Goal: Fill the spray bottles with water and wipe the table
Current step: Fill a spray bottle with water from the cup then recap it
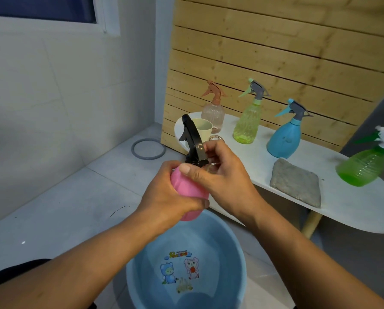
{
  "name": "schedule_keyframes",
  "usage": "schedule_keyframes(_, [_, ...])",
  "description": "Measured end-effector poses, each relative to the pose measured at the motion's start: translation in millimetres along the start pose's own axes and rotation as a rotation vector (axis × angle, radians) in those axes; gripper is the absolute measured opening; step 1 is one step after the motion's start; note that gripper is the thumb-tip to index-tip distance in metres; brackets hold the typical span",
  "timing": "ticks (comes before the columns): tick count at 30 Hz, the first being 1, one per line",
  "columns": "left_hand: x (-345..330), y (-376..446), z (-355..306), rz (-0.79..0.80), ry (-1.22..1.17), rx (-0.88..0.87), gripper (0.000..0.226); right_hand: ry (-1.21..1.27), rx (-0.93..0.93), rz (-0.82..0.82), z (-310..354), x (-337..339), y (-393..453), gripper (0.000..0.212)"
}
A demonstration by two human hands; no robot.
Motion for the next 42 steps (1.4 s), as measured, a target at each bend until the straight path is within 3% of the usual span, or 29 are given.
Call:
schedule_keyframes(2, [-0.3,-0.2,-0.5,0.000,-0.002,-0.009,0.086,-0.046,0.017,0.001,3.5,1.7,0.1,0.050])
schedule_keyframes(9, [1.4,0.3,-1.6,-0.010,0.022,-0.016,0.093,-0.018,0.058,-0.007,14.3,9.8,6.9,0.024])
schedule_keyframes(14, [3.4,-0.5,-4.5,0.010,0.042,-0.023,0.098,0.146,0.060,0.101,18.2,11.1,13.9,0.047])
schedule_keyframes(18, [0.6,-4.1,-8.4,0.066,0.031,-0.038,0.085,0.307,0.026,0.134,17.4,11.3,15.0,0.062])
schedule_keyframes(23, [0.3,-6.0,-11.2,0.091,0.040,-0.053,0.085,0.452,0.025,0.138,20.3,10.9,14.1,0.063])
schedule_keyframes(30, [0.2,-7.9,-10.8,0.085,0.036,-0.053,0.083,0.334,0.050,0.141,20.0,10.7,13.1,0.064])
schedule_keyframes(38, [3.5,-6.3,-9.1,0.046,-0.010,-0.039,0.095,0.382,-0.012,0.017,7.6,4.6,10.0,0.069])
schedule_keyframes(42, [3.8,-6.5,-5.4,0.025,0.012,-0.027,0.097,0.341,-0.045,-0.041,4.0,1.9,6.3,0.045])
Point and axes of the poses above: each hand's wrist, its own y-axis towards the middle knuckle, its own x-axis out of the back of the hand, z = x × y, the point moved 9 cm from there along y, towards the middle knuckle, and after that the axes turned 13 degrees about x, right-handed, at the moved point
